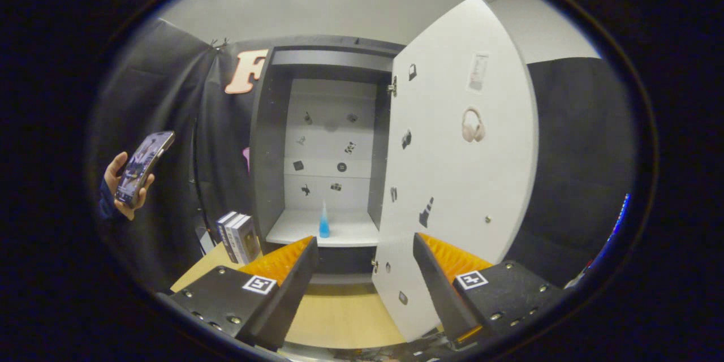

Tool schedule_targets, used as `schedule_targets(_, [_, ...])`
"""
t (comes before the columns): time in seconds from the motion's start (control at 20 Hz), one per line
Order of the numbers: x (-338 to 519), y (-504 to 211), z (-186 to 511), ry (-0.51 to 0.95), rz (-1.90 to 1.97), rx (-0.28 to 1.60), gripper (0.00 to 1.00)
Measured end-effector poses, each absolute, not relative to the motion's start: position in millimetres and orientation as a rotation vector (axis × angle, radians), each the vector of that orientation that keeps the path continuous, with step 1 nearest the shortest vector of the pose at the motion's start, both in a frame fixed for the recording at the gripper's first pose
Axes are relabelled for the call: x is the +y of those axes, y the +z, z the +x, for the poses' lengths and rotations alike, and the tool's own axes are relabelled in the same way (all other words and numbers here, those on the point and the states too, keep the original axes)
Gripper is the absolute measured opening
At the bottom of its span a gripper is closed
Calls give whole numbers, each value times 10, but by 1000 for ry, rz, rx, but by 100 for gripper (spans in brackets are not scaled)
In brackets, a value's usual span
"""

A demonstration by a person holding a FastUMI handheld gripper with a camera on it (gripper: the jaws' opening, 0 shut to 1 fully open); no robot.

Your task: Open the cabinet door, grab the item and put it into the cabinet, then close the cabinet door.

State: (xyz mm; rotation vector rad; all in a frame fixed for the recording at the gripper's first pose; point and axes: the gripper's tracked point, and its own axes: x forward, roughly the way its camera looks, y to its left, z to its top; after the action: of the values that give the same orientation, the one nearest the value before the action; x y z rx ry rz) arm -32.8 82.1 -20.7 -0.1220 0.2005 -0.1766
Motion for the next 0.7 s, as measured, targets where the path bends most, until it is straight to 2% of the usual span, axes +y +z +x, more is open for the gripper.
schedule_targets(0.45, [-398, -315, -1131, -480, -133, 275, 97])
schedule_targets(0.7, [-996, -353, -1154, -645, -131, 268, 98])
